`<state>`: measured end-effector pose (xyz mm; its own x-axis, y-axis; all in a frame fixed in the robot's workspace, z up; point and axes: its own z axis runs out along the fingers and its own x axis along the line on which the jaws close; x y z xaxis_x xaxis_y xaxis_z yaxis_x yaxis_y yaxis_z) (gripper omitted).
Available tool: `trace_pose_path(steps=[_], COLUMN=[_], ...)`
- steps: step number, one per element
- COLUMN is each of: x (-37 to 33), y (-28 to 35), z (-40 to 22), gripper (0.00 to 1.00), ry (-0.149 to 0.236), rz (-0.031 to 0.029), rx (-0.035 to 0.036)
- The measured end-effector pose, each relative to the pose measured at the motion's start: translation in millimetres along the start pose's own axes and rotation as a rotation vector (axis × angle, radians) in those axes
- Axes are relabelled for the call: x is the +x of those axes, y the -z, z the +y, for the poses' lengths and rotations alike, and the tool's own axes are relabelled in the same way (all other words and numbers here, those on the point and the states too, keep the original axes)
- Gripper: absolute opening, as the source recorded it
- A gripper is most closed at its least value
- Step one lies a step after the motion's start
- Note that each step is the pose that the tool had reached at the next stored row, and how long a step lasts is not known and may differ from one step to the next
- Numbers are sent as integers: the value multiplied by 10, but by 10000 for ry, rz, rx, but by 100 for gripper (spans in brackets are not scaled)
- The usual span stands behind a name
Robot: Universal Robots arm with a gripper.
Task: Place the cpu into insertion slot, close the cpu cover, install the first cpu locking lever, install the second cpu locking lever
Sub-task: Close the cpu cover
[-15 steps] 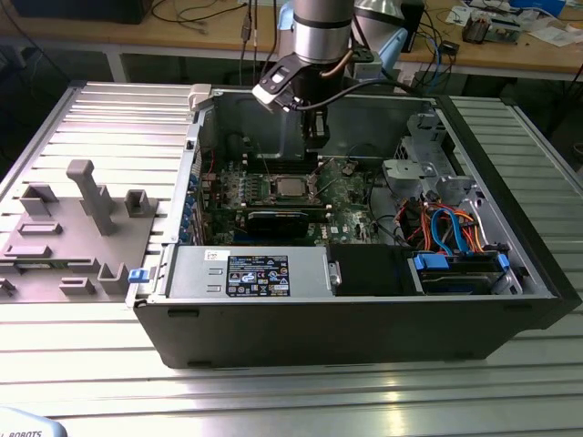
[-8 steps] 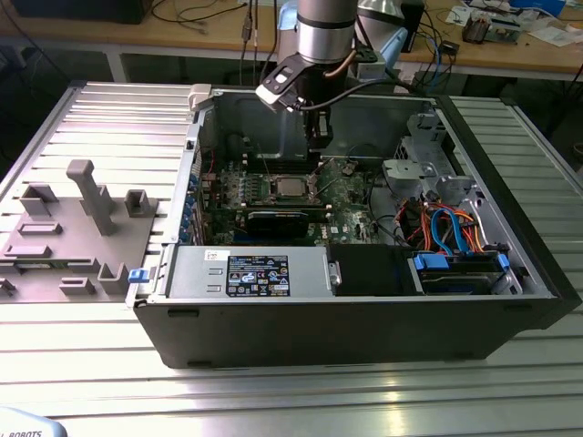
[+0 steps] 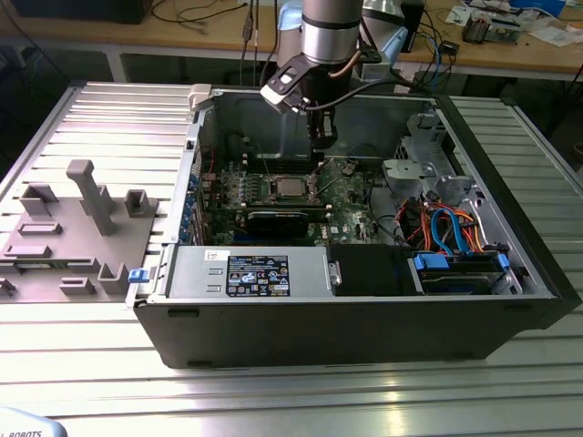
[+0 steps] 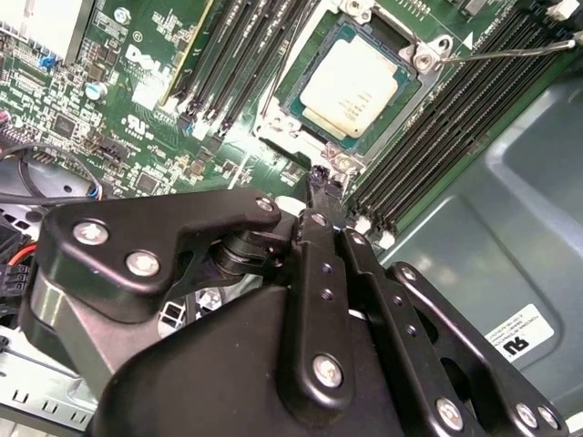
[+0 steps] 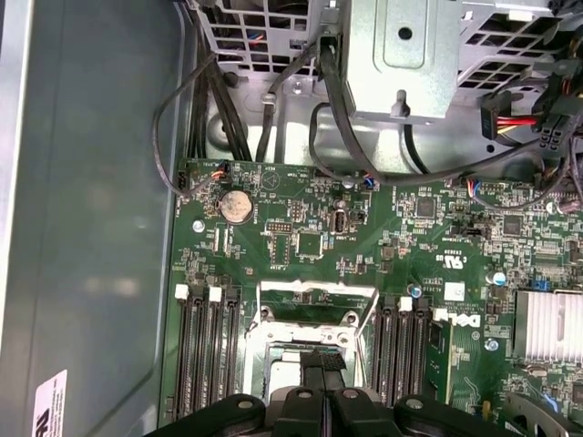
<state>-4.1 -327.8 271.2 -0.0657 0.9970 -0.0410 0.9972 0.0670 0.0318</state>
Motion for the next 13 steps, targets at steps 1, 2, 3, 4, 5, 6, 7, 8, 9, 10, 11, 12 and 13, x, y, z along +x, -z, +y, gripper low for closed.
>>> trace_pose_path(steps=[1, 2, 3, 4, 5, 6, 7, 8, 9, 10, 11, 12, 13], x=[0, -1, -1, -1, -2, -2, -2, -3, -3, -3, -4, -4, -5], y=[-1, -2, -3, -4, -6, -7, -9, -11, -12, -14, -15, -16, -18], z=[4, 10, 14, 23, 28, 32, 39, 44, 51, 58, 67, 74, 81], gripper=[11, 11, 11, 11, 11, 11, 11, 11, 11, 11, 11, 11, 11], ry=[0, 0, 0, 0, 0, 0, 0, 0, 1, 1, 0, 0, 1], rz=[1, 1, 1, 0, 1, 1, 2, 1, 1, 1, 1, 1, 1], rx=[0, 0, 0, 1, 1, 1, 1, 2, 2, 3, 3, 4, 4])
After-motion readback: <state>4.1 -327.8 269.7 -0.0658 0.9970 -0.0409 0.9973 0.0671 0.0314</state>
